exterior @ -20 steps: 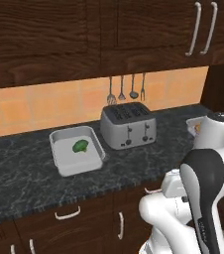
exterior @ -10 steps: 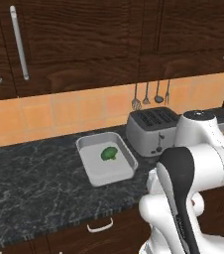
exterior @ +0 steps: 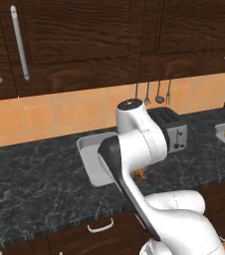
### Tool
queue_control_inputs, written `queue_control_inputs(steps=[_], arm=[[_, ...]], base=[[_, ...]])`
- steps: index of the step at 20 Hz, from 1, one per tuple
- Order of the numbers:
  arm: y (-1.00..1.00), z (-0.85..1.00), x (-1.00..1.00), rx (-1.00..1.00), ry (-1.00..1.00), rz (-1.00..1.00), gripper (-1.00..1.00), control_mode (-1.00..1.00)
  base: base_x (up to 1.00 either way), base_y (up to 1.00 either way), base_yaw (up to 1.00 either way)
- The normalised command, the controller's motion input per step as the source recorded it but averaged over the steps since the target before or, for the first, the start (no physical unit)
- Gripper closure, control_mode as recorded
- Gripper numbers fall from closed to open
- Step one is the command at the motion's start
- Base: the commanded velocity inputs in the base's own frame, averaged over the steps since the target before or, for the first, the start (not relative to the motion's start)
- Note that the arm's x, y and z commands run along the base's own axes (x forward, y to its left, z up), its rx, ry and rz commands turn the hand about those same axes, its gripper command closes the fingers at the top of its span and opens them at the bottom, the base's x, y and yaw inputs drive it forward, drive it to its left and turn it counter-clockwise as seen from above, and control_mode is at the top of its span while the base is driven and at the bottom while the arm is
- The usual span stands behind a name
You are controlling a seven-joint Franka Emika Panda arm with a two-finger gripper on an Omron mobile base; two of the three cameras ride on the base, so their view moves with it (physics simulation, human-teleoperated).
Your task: Place one broccoli and one chicken drumstick in each tupperware on the nearby counter, to pack two identical lunches.
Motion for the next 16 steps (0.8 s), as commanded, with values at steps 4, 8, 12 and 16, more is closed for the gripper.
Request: queue_control_inputs(steps=[4, 8, 12, 16], arm=[[0.00, -0.07, 1.00, 0.00, -0.09, 0.02, 1.00, -1.00], [0.00, -0.31, 0.91, 0.00, -0.16, 0.02, 1.00, -1.00], [0.00, -0.82, 0.43, 0.00, -0.25, 0.10, 1.00, -1.00], [0.00, -0.46, 0.86, 0.03, -0.05, 0.16, 1.00, -1.00]], base=[[0.00, 0.00, 0.00], [0.00, 0.00, 0.00], [0.00, 0.00, 0.00], [0.00, 0.00, 0.00]])
